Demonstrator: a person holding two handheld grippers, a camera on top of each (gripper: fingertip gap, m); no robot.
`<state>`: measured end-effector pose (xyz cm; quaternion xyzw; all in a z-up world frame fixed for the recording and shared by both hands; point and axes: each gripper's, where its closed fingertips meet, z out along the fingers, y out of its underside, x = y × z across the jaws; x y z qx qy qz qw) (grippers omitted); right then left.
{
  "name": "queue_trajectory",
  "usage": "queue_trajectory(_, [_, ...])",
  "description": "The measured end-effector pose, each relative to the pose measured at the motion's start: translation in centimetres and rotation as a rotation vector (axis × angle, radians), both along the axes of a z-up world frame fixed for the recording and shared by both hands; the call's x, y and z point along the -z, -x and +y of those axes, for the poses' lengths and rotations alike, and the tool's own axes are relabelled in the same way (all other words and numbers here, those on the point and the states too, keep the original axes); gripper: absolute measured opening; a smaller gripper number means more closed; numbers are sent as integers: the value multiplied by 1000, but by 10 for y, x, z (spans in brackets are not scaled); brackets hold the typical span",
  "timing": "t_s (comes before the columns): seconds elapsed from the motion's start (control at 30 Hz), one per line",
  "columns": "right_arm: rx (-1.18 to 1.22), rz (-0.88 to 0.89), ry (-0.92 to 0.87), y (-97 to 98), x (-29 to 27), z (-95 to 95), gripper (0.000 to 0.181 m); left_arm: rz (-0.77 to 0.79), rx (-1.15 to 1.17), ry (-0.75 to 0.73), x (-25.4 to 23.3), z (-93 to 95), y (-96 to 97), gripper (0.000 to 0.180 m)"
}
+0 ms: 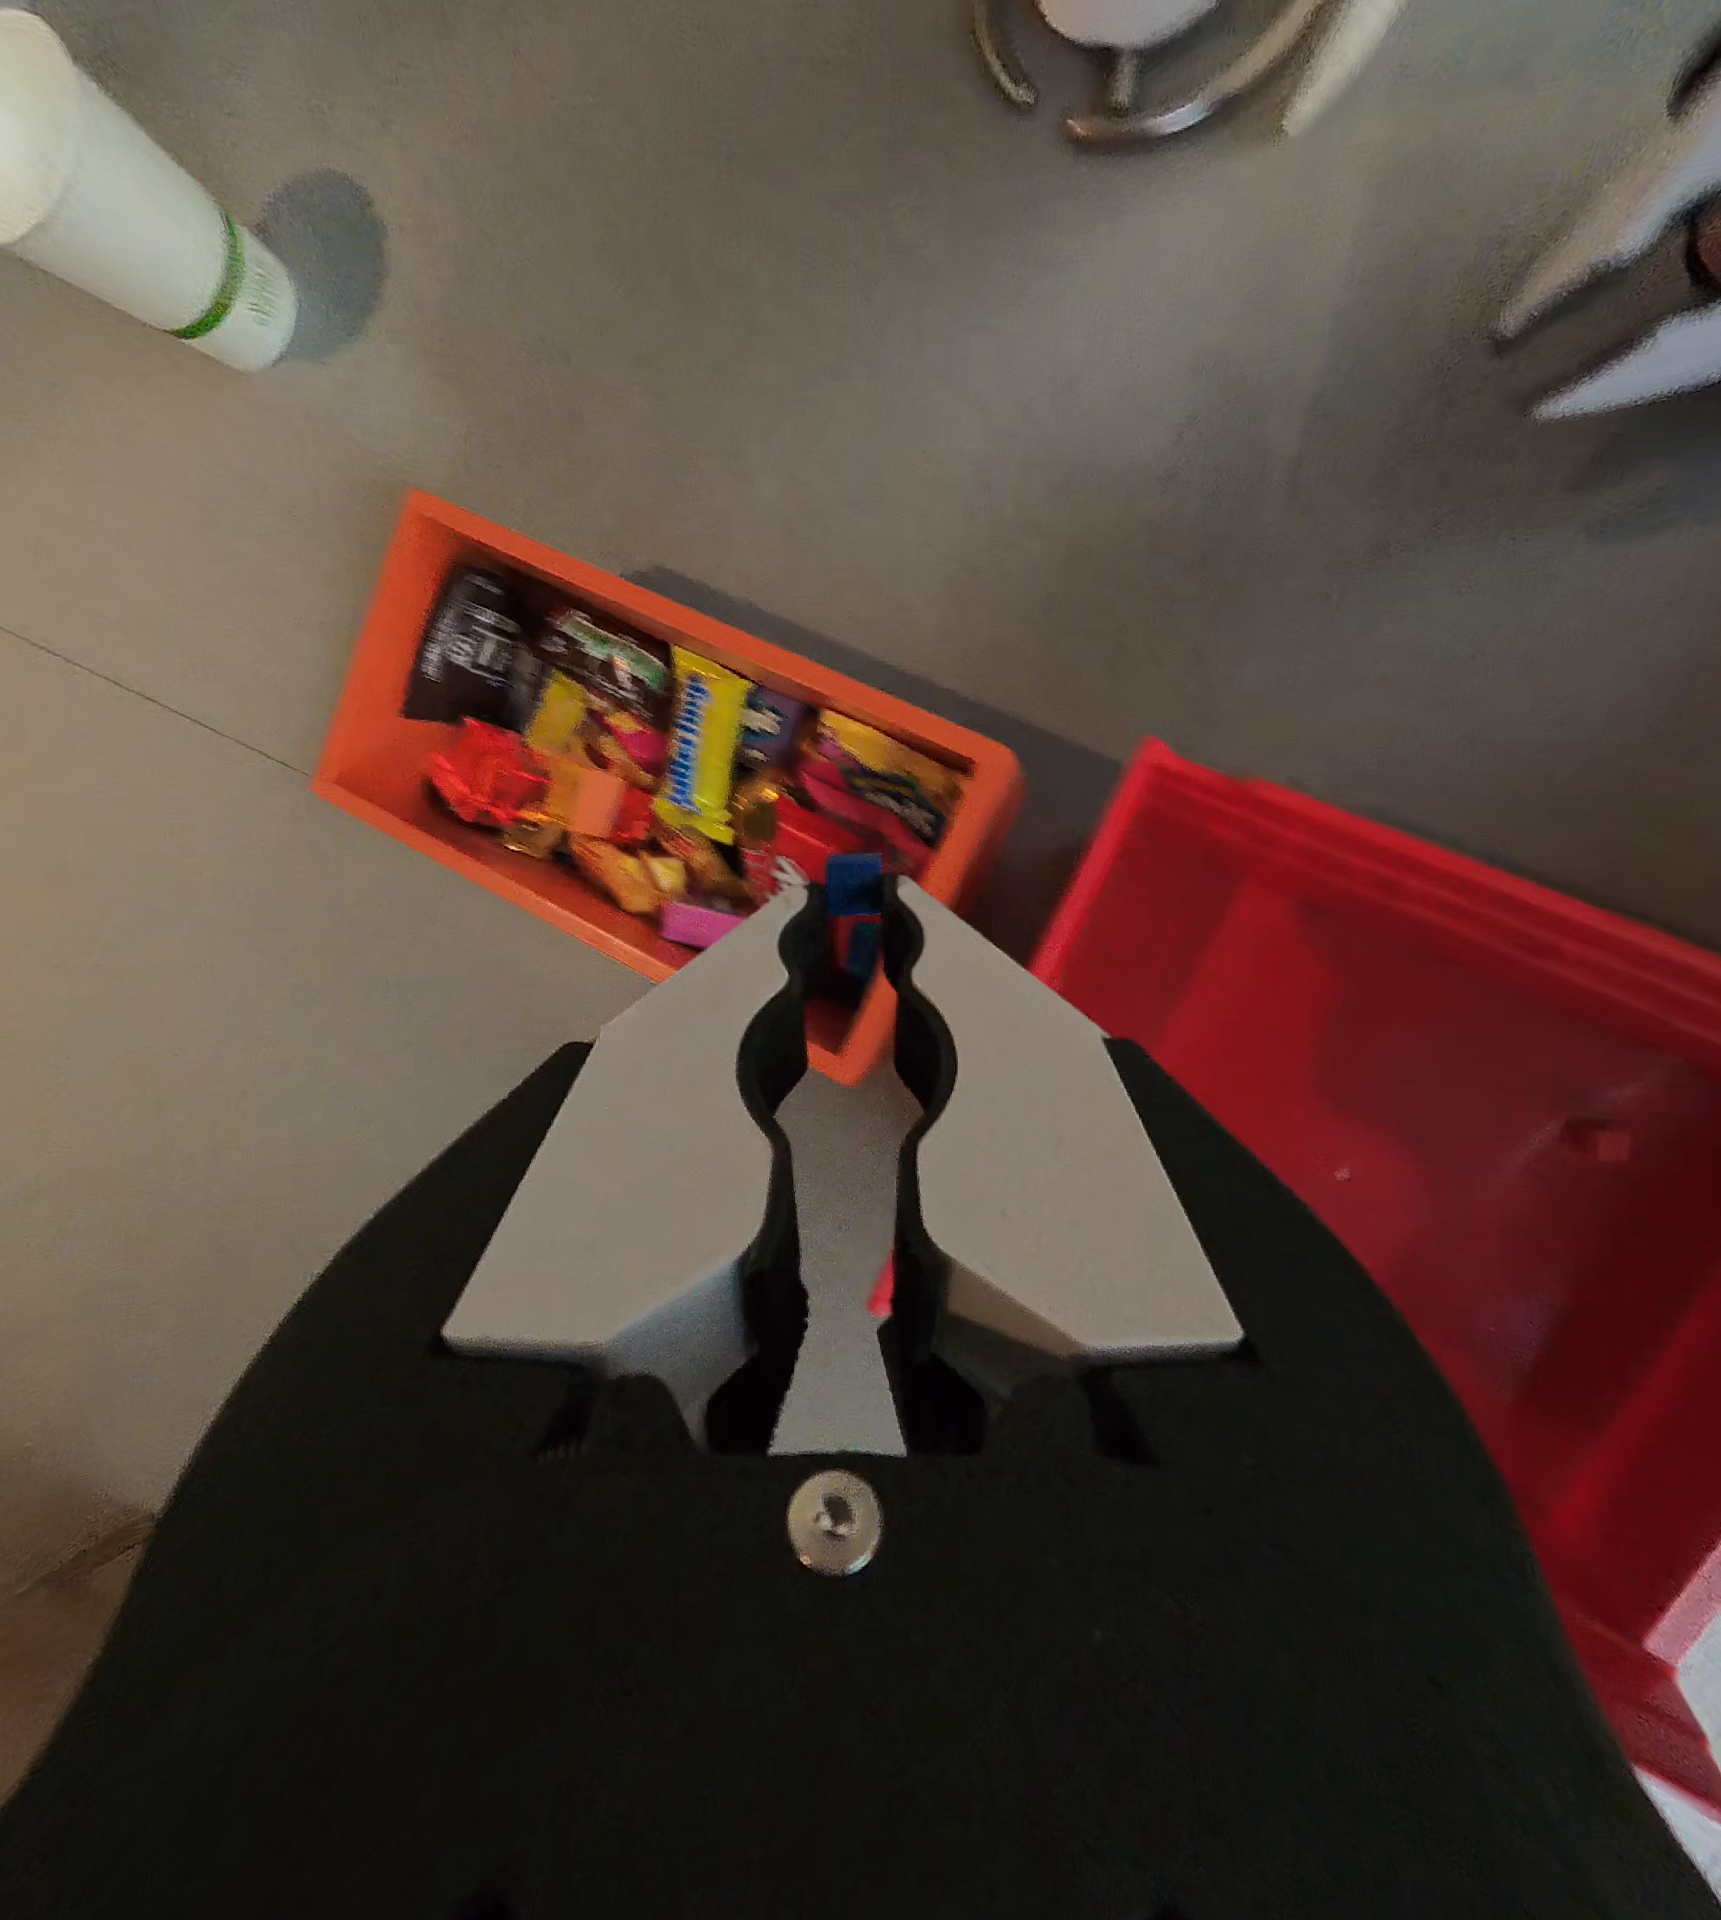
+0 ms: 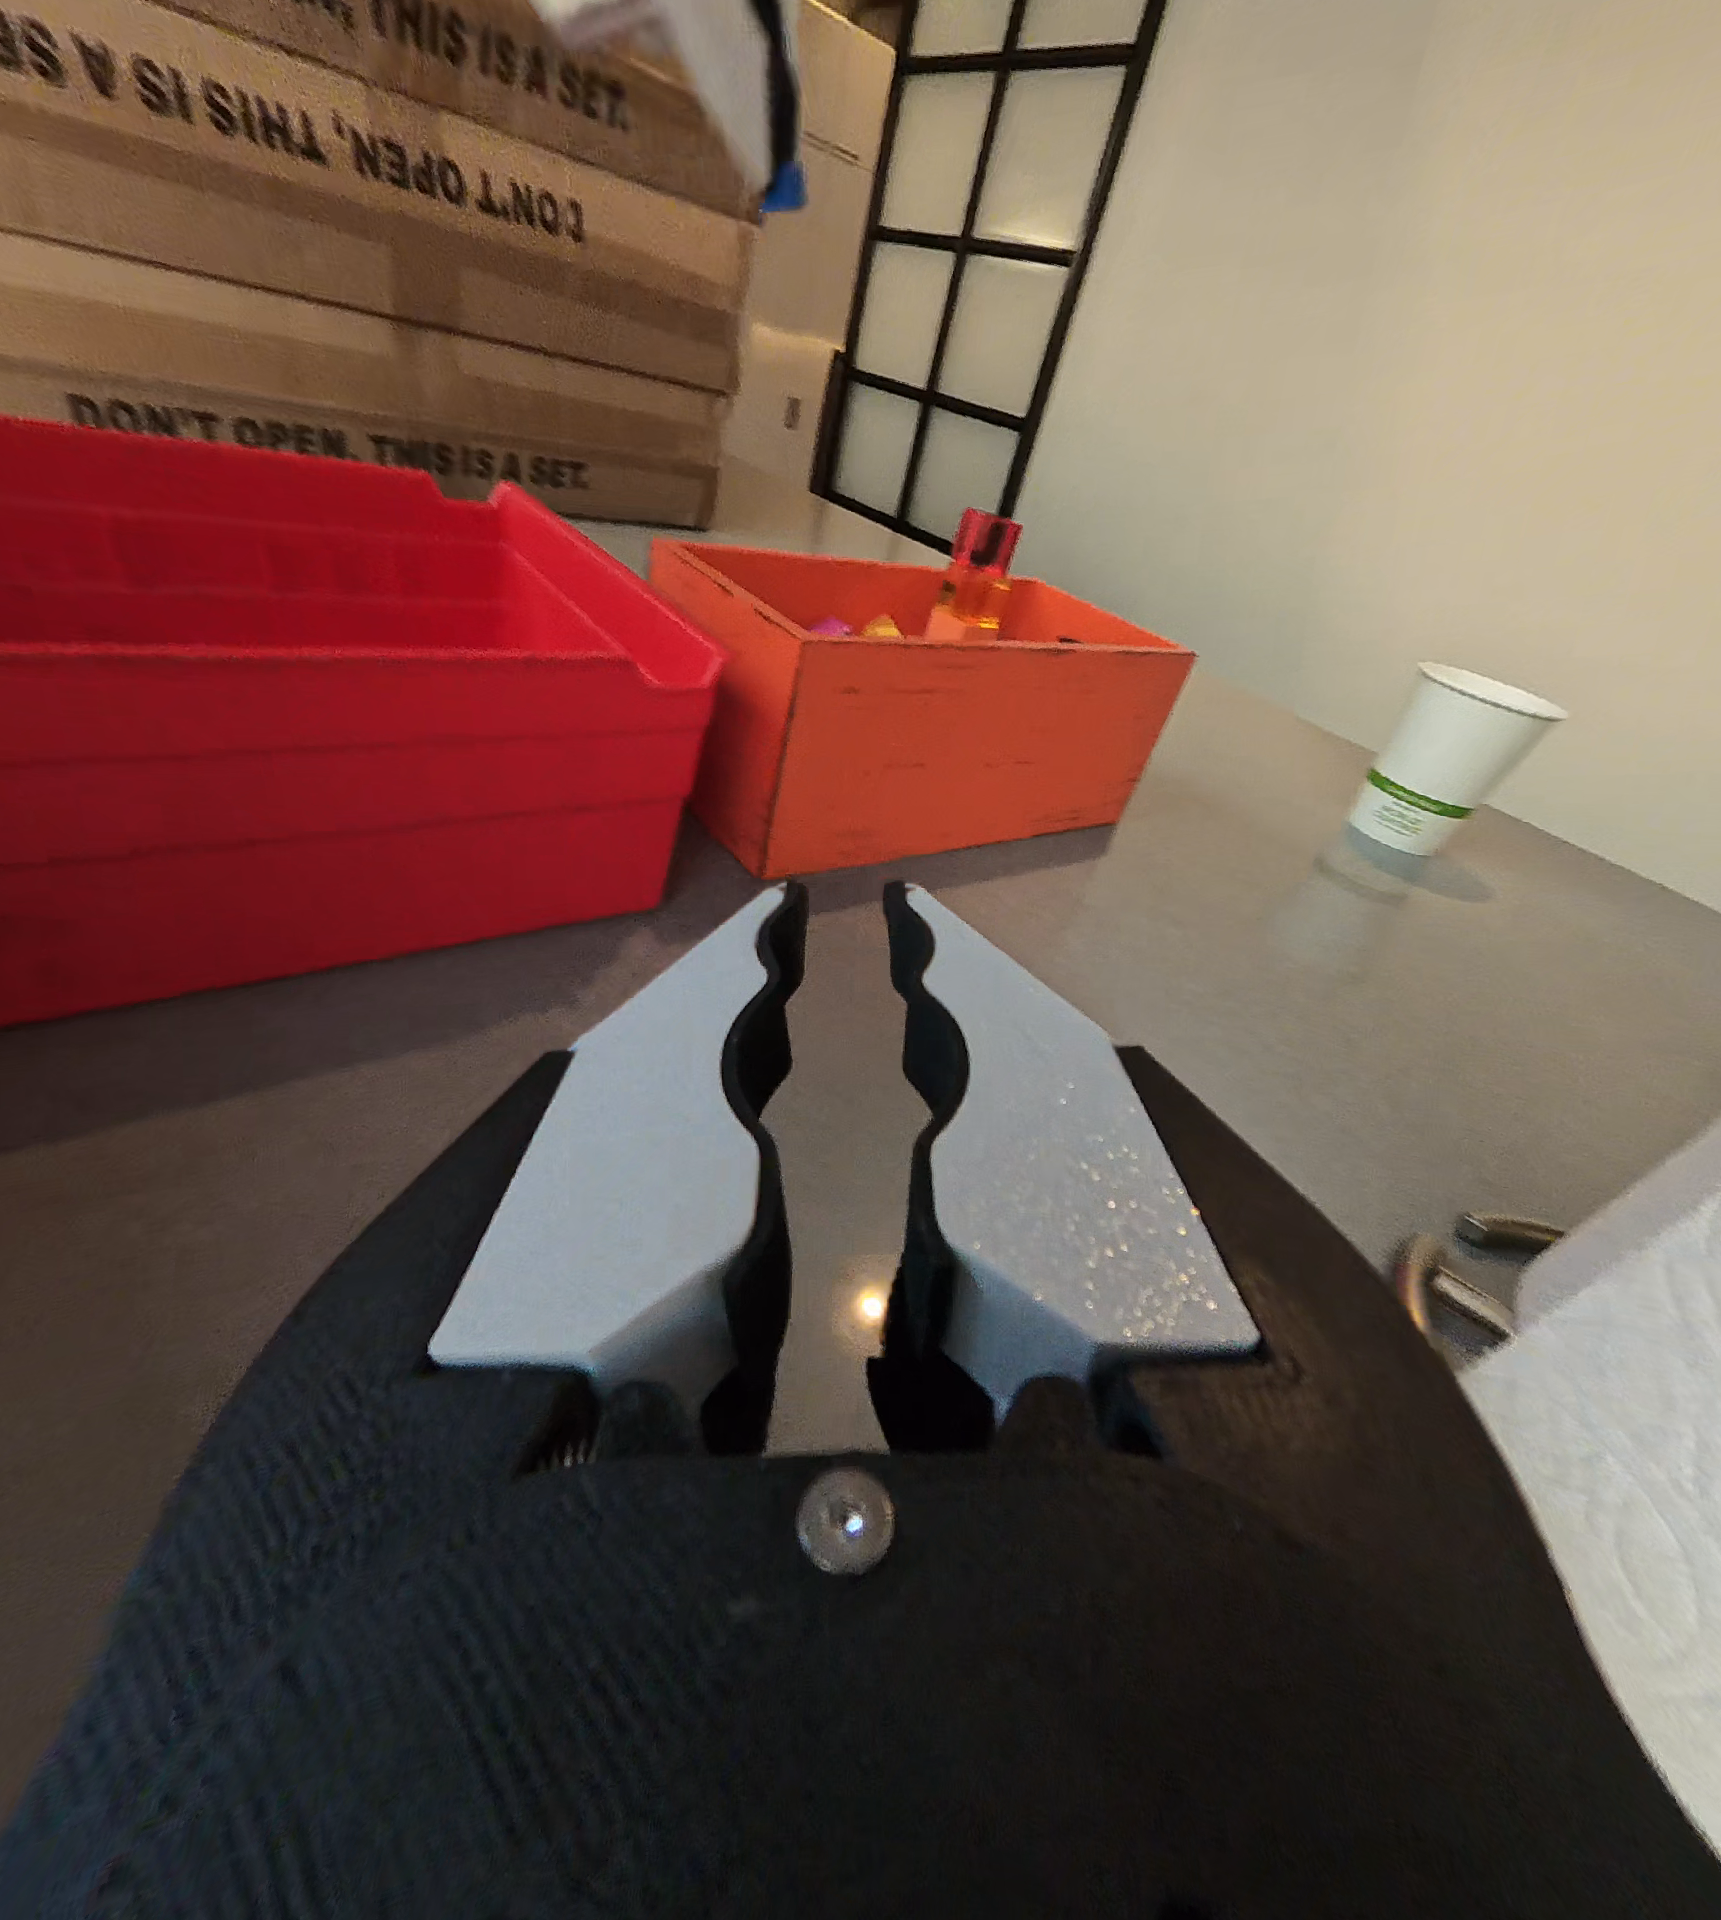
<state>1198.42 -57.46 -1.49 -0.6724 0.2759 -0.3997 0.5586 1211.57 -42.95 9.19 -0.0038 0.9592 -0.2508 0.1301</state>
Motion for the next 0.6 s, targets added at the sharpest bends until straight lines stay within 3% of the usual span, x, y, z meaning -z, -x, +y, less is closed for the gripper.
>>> queue_trajectory(0.13, [34,27,-19,-7,5,-11,12,81,-104,-18,-8,-24,-71,8])
queue_trajectory(0.33, [38,54,-3,-12,11,-13,11,194,-229,-125,30,-25,-128,8])
queue_trajectory(0.6, [22,75,-4,-13,15,-11,11,210,-225,-176,54,-28,-144,8])
